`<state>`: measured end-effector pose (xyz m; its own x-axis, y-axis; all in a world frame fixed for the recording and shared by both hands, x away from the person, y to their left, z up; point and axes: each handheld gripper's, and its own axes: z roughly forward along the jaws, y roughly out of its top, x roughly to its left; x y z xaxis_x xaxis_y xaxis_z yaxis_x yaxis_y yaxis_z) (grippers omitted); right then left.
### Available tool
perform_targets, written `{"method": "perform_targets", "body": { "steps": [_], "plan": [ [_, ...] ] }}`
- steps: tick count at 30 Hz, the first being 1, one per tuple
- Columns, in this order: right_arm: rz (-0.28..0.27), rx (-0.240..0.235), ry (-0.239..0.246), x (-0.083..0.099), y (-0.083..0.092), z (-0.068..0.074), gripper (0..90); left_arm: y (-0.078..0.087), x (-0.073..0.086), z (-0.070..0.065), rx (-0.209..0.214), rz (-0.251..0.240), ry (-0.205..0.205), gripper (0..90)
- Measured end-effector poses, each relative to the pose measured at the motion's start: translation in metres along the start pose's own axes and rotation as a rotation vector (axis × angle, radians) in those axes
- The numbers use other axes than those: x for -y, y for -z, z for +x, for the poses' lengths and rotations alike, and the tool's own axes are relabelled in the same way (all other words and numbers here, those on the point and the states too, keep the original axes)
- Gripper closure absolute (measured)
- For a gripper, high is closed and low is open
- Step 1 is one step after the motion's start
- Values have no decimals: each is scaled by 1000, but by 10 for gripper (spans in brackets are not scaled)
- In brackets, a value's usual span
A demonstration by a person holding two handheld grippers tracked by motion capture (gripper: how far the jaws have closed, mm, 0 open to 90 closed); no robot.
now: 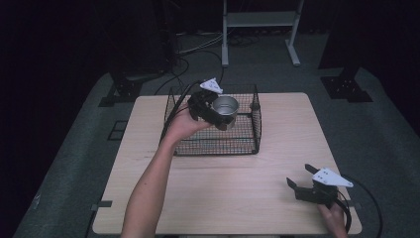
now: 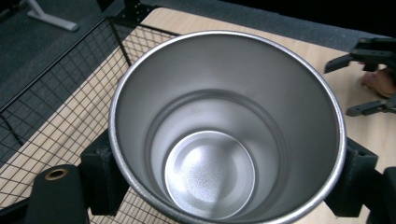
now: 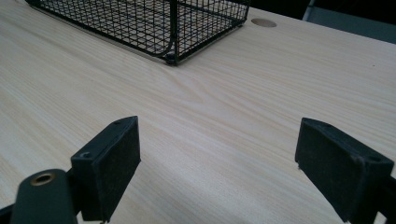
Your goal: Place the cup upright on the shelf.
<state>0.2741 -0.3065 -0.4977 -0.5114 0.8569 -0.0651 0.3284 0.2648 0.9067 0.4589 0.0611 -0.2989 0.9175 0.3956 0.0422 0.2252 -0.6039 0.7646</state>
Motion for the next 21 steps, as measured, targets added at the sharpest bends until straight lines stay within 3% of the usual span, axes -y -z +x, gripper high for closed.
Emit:
{"method": "perform_targets", "body": {
  "steps": [6, 14, 21],
  "plan": [
    [-3, -2, -4, 0, 0, -1, 134, -12, -2, 11, -8, 21, 11, 178],
    [-7, -2, -1, 0, 0, -1, 134, -33, 5, 24, -19, 72, 38, 178],
    [-8, -5, -4, 0, 1, -2, 134, -50, 10, 34, -24, 89, 59, 178]
  ]
}}
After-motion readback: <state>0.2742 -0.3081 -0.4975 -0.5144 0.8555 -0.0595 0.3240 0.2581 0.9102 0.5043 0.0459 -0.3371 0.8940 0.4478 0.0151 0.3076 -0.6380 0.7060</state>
